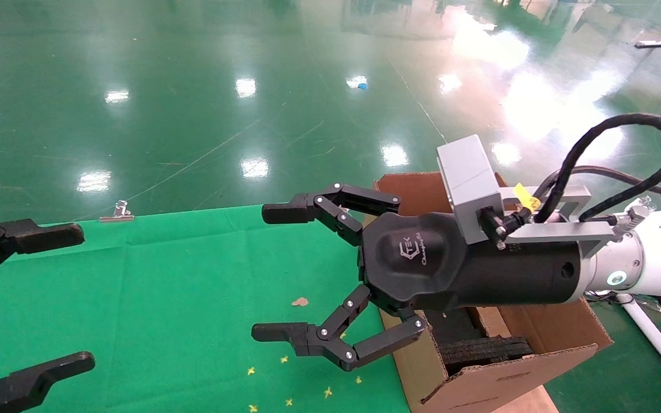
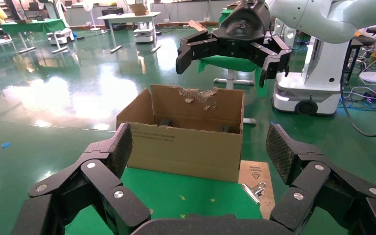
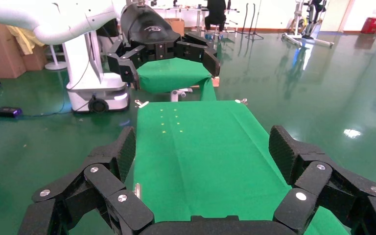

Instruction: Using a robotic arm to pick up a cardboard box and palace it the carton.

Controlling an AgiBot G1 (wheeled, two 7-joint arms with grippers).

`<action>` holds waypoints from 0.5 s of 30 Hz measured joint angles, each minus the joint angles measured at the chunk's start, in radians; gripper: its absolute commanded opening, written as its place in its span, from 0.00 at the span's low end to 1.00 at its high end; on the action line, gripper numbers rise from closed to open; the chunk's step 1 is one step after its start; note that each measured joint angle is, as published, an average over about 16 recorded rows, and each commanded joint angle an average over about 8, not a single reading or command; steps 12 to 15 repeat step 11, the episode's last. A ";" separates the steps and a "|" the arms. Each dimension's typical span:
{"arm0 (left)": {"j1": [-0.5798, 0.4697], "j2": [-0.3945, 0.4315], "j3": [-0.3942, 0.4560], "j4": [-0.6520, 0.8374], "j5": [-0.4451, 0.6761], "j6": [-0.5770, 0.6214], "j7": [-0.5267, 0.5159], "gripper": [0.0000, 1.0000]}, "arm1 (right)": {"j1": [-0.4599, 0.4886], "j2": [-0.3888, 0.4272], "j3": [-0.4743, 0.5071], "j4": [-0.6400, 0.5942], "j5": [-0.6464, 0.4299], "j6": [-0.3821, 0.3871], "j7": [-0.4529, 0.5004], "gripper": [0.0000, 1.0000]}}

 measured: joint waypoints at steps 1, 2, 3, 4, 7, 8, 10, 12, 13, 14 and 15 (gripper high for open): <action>0.000 0.000 0.000 0.000 0.000 0.000 0.000 1.00 | 0.000 0.000 0.000 0.000 0.000 0.000 0.000 1.00; 0.000 0.000 0.000 0.000 0.000 0.000 0.000 1.00 | 0.000 0.000 0.000 0.000 0.000 0.000 0.000 1.00; 0.000 0.000 0.000 0.000 0.000 0.000 0.000 1.00 | 0.000 0.000 0.000 0.000 0.000 0.000 0.000 1.00; 0.000 0.000 0.000 0.000 0.000 0.000 0.000 1.00 | 0.000 0.000 0.000 0.000 0.000 0.000 0.000 1.00; 0.000 0.000 0.000 0.000 0.000 0.000 0.000 1.00 | 0.000 0.000 0.000 0.000 0.000 0.000 0.000 1.00; 0.000 0.000 0.000 0.000 0.000 0.000 0.000 1.00 | 0.000 0.000 0.000 0.000 0.000 0.000 0.000 1.00; 0.000 0.000 0.000 0.000 0.000 0.000 0.000 1.00 | 0.000 0.000 0.000 0.000 0.000 0.000 0.000 1.00; 0.000 0.000 0.000 0.000 0.000 0.000 0.000 1.00 | 0.000 0.000 0.000 0.000 0.000 0.000 0.000 1.00; 0.000 0.000 0.000 0.000 0.000 0.000 0.000 1.00 | 0.000 0.000 0.000 0.000 0.000 0.000 0.000 1.00; 0.000 0.000 0.000 0.000 0.000 0.000 0.000 1.00 | 0.000 0.000 0.000 0.000 0.000 0.000 0.000 1.00; 0.000 0.000 0.000 0.000 0.000 0.000 0.000 1.00 | 0.000 0.000 0.000 0.000 0.000 0.000 0.000 1.00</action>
